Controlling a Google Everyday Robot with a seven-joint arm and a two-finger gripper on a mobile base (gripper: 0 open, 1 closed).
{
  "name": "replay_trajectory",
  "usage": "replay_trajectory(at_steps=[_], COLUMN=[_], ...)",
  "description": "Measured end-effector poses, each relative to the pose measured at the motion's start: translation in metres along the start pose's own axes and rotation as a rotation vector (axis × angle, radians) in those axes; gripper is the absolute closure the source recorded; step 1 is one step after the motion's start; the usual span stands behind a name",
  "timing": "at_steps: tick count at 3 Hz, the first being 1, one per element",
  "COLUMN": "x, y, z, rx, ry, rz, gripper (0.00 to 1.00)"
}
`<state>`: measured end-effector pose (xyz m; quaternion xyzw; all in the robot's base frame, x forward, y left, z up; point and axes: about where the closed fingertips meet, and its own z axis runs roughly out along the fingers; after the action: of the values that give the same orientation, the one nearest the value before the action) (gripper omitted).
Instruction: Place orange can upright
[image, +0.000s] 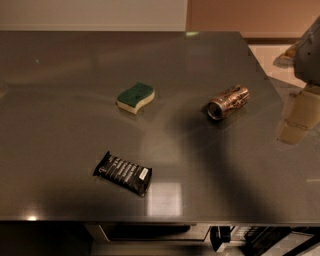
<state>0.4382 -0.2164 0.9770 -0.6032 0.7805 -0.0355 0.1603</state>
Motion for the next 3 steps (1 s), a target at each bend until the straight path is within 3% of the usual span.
replay_trajectory(at_steps=[1,2,3], x=[0.0,-0.003,-0.007], y=[-0.001,-0.017,-0.051], z=[-0.001,0.011,0.037], rx=[0.001,-0.039,-0.073], ry=[0.002,0.017,0.035], rz=[-0.002,-0.057,-0.137], gripper=[0.0,0.0,0.0])
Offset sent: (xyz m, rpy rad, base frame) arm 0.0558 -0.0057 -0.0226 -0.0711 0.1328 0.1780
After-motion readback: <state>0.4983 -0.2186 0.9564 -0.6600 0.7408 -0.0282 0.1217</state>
